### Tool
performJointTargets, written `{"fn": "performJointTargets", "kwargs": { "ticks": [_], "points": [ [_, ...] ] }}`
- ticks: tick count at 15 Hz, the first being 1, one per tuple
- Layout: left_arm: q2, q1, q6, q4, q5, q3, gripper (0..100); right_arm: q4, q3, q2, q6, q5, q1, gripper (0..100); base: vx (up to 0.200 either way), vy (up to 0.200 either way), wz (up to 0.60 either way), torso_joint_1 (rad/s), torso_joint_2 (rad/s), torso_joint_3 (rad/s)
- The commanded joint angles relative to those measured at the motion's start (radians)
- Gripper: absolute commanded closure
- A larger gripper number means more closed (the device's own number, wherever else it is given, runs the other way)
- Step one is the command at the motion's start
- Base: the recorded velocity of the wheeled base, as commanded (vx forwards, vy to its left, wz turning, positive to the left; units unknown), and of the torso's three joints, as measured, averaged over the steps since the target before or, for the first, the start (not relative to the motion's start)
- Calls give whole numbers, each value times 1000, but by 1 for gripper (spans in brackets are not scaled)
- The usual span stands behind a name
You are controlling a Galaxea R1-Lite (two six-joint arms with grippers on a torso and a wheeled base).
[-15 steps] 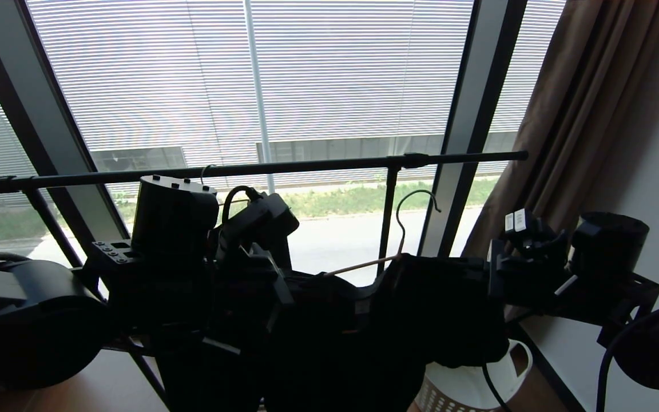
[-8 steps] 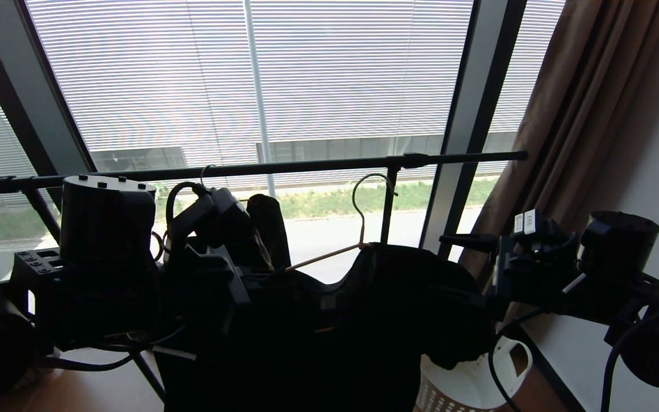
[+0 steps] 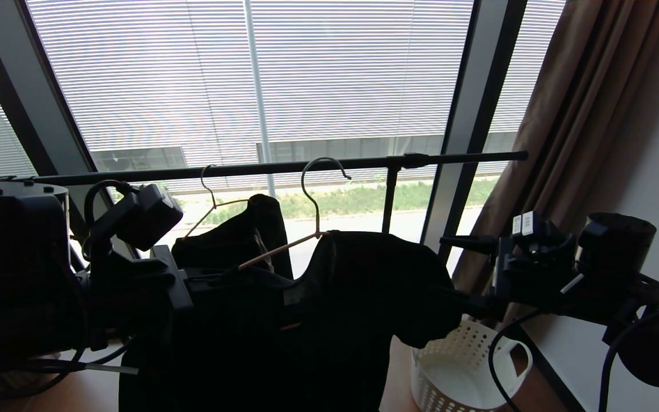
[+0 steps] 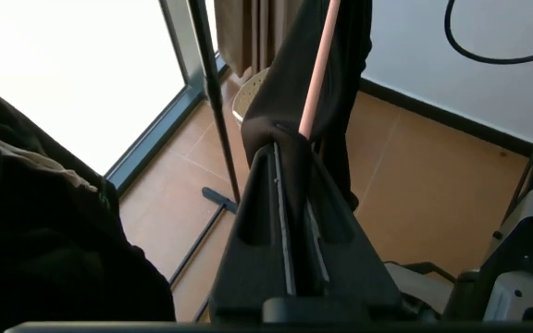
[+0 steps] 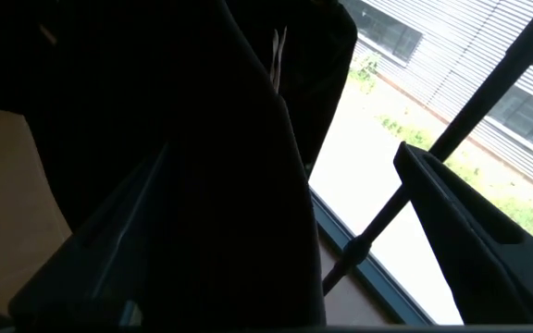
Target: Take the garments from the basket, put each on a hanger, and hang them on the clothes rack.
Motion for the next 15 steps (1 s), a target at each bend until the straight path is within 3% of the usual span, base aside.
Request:
{"fn": "performJointTargets", "kwargs": {
  "ticks": [1, 13, 14, 15],
  "points": [
    [-36, 18, -1, -1, -7, 5, 100, 1, -1, 21, -2, 0, 5, 0, 0, 0, 0, 0, 0, 0],
    [-53, 21, -2, -1, -12, -4, 100, 1, -11, 93, -13, -1, 19, 0, 0, 0, 0, 0, 0, 0],
    [-53, 22, -4, -1, -12, -3, 100, 0, -13, 92, -13, -1, 14, 100, 0, 0, 0, 0, 0, 0],
    [-54, 22, -2, -1, -12, -3, 100, 0, -15, 90, -13, -1, 12, 100, 0, 0, 0, 0, 0, 0]
  ]
}}
